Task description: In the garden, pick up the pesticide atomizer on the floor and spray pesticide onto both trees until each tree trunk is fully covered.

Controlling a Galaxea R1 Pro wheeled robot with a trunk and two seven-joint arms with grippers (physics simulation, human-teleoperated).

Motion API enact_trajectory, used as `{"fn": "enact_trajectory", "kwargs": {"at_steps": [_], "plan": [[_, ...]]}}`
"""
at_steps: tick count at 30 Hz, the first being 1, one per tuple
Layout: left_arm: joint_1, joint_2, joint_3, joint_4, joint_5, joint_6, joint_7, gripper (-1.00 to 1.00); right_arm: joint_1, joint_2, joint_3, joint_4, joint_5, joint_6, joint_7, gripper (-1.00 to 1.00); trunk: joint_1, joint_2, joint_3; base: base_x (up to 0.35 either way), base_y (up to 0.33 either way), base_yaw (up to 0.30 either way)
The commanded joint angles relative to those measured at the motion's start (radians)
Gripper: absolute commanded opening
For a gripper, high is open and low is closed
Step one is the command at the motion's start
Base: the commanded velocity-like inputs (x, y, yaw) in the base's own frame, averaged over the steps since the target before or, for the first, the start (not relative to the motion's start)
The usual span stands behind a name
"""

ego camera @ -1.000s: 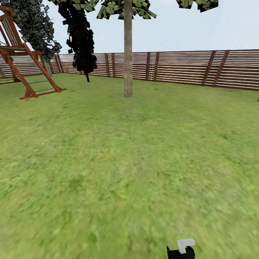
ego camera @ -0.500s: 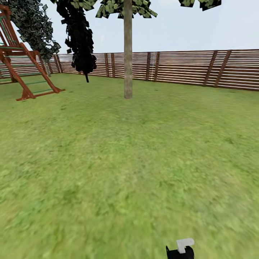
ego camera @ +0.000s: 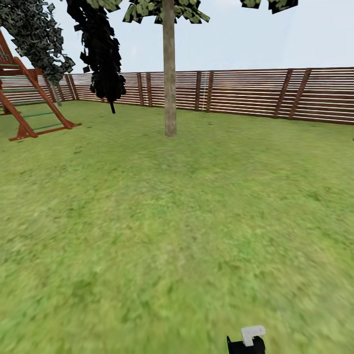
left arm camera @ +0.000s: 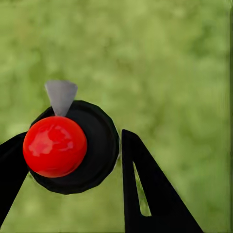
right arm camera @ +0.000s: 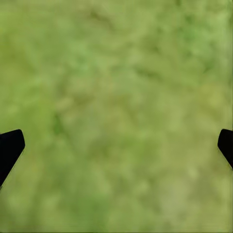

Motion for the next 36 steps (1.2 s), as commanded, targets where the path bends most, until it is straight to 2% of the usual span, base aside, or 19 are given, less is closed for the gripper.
{"fn": "enact_trajectory", "kwargs": {"at_steps": [1, 22, 36], "plan": [[0.0, 0.0, -0.009, 0.0, 0.004, -0.002, 0.006, -1.0, 0.0, 0.0, 0.009, 0.0, -0.007, -0.002, -0.003, 1.0, 0.0, 0.0, -0.001, 0.34, 0.0, -0.001], [0.0, 0.0, -0.009, 0.0, 0.004, -0.002, 0.006, -1.0, 0.0, 0.0, 0.009, 0.001, -0.007, -0.002, -0.003, 1.0, 0.0, 0.0, -0.001, 0.34, 0.0, 0.0], [0.0, 0.0, -0.009, 0.0, 0.004, -0.002, 0.006, -1.0, 0.0, 0.0, 0.009, 0.0, -0.007, -0.002, -0.003, 1.0, 0.0, 0.0, -0.001, 0.34, 0.0, -0.061]]}}
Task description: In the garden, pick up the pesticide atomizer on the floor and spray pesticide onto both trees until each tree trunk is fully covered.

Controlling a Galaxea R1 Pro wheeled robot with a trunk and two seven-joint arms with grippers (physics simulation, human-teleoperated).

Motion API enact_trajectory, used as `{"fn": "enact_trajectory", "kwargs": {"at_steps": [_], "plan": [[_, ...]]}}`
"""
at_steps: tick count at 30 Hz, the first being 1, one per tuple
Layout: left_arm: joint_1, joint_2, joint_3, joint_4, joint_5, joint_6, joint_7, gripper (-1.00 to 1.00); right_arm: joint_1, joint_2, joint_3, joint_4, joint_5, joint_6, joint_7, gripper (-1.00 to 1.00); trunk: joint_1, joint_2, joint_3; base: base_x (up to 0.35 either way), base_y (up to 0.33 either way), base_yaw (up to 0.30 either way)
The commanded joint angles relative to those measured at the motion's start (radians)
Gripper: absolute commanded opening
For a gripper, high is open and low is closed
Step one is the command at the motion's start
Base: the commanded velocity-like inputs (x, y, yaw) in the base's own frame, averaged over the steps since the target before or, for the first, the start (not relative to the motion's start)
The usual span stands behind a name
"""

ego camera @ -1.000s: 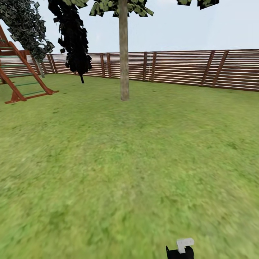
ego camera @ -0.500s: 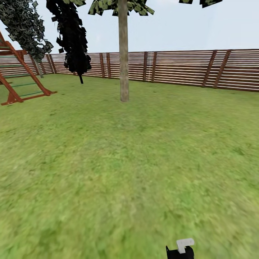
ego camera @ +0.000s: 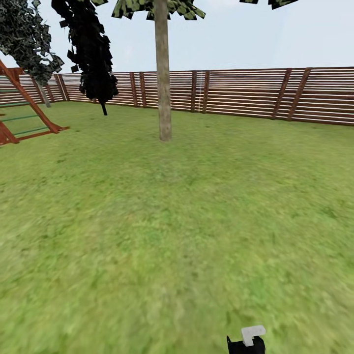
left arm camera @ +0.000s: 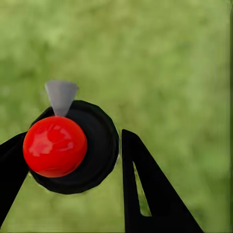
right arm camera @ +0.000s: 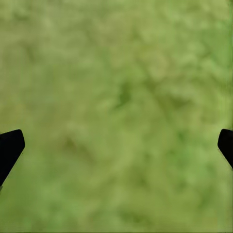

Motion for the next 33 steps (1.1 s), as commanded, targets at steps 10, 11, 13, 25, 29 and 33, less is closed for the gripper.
{"fn": "enact_trajectory", "kwargs": {"at_steps": [10, 11, 13, 25, 29, 33], "plan": [[0.0, 0.0, -0.009, 0.0, 0.004, -0.002, 0.006, -1.0, 0.0, 0.0, 0.009, 0.001, -0.007, -0.002, -0.003, 1.0, 0.0, 0.0, -0.001, 0.34, 0.0, 0.065], [0.0, 0.0, -0.008, 0.0, 0.004, -0.002, 0.006, -1.0, 0.0, 0.0, 0.009, 0.001, -0.007, -0.002, -0.003, 1.0, 0.0, 0.0, -0.001, 0.34, 0.0, 0.008], [0.0, 0.0, -0.008, 0.0, 0.004, -0.002, 0.006, -1.0, 0.0, 0.0, 0.009, 0.001, -0.007, -0.002, -0.003, 1.0, 0.0, 0.0, -0.001, 0.34, 0.0, 0.003], [0.0, 0.001, -0.008, -0.001, 0.004, -0.002, 0.006, -1.0, 0.0, 0.001, 0.009, 0.002, -0.006, -0.003, -0.001, 1.0, 0.0, 0.0, -0.001, 0.34, 0.0, 0.0], [0.0, 0.002, -0.008, -0.002, 0.004, -0.002, 0.006, -1.0, 0.0, -0.001, 0.009, 0.003, -0.004, -0.002, -0.001, 1.0, 0.0, 0.0, -0.001, 0.34, 0.0, 0.0], [0.0, 0.004, -0.007, -0.002, 0.004, -0.002, 0.006, -1.0, 0.0, -0.001, 0.009, 0.003, -0.004, -0.001, -0.003, 1.0, 0.0, 0.0, -0.001, 0.34, 0.0, 0.0]]}}
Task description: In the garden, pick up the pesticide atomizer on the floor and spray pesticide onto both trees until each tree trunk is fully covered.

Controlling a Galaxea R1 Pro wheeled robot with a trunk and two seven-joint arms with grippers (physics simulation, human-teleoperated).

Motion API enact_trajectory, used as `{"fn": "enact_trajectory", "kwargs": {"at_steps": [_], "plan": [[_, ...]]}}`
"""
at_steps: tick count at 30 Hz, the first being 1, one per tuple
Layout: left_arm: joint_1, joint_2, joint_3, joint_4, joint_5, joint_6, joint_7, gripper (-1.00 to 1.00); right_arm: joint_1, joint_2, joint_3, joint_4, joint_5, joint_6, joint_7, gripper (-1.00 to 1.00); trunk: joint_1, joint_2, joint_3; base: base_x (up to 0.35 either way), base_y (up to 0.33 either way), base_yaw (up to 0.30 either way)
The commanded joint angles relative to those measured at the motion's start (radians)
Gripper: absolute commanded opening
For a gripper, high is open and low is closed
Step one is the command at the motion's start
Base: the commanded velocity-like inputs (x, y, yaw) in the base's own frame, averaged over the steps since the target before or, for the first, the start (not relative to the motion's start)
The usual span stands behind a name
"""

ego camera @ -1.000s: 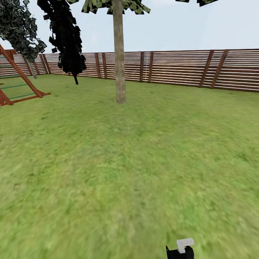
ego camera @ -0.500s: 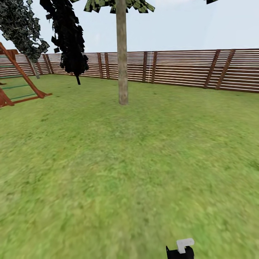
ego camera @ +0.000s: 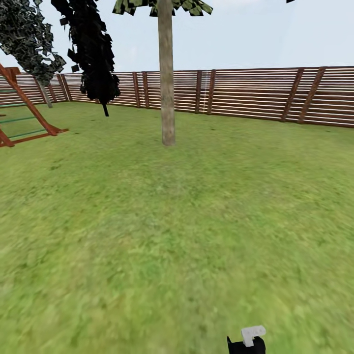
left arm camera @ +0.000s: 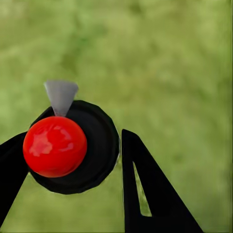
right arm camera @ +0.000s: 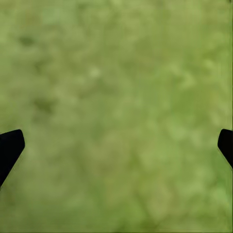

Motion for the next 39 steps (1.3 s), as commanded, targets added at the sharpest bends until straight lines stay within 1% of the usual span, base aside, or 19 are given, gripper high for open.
{"fn": "enact_trajectory", "kwargs": {"at_steps": [1, 11, 18, 39], "plan": [[0.0, 0.001, -0.009, 0.0, 0.004, -0.002, 0.006, -1.0, 0.0, 0.0, 0.009, 0.0, -0.007, -0.002, -0.003, 1.0, 0.0, 0.0, -0.001, 0.34, 0.0, 0.0], [0.0, 0.003, -0.009, -0.001, 0.004, -0.002, 0.007, -1.0, 0.0, 0.001, 0.009, -0.001, -0.011, -0.002, -0.004, 1.0, 0.0, 0.0, -0.001, 0.34, 0.0, 0.003], [0.0, 0.003, -0.009, -0.002, 0.004, -0.002, 0.007, -1.0, 0.0, 0.001, 0.008, -0.002, -0.012, -0.002, -0.006, 1.0, 0.0, 0.0, -0.002, 0.34, 0.0, 0.107], [0.0, 0.005, -0.009, -0.001, 0.004, -0.001, 0.007, -1.0, 0.0, 0.001, 0.008, -0.002, -0.011, -0.002, -0.006, 1.0, 0.0, 0.0, -0.002, 0.34, 0.0, 0.002]]}}
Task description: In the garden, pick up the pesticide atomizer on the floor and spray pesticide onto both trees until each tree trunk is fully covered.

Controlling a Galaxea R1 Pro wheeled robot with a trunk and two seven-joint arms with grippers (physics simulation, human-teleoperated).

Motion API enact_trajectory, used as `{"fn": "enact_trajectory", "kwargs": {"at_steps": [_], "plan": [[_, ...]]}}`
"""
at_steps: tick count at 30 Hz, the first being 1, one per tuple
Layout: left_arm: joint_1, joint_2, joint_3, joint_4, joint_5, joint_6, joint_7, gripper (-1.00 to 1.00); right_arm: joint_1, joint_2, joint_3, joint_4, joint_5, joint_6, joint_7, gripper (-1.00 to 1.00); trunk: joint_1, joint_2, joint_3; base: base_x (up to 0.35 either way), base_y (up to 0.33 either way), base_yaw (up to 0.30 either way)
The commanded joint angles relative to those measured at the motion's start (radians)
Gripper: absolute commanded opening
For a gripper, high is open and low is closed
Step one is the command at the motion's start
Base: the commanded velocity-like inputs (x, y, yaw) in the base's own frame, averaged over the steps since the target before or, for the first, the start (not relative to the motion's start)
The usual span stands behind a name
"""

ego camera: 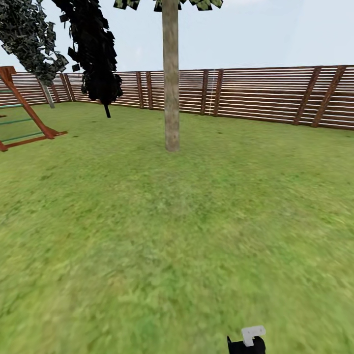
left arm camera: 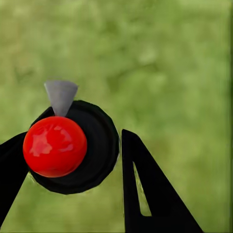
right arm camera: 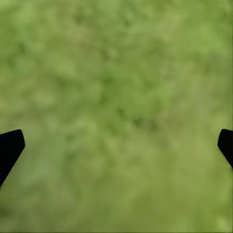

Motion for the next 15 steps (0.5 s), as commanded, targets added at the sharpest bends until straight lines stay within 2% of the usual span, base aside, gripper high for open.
{"fn": "enact_trajectory", "kwargs": {"at_steps": [1, 15], "plan": [[0.0, 0.0, -0.009, 0.0, 0.004, -0.002, 0.006, -1.0, 0.0, 0.0, 0.008, 0.0, -0.007, -0.002, -0.003, 1.0, 0.0, 0.0, -0.001, 0.34, 0.0, 0.0], [0.0, 0.0, -0.01, 0.0, 0.004, -0.002, 0.005, -1.0, 0.0, -0.001, 0.008, 0.0, -0.008, -0.003, -0.003, 1.0, 0.0, 0.0, -0.001, 0.34, 0.0, 0.0]]}}
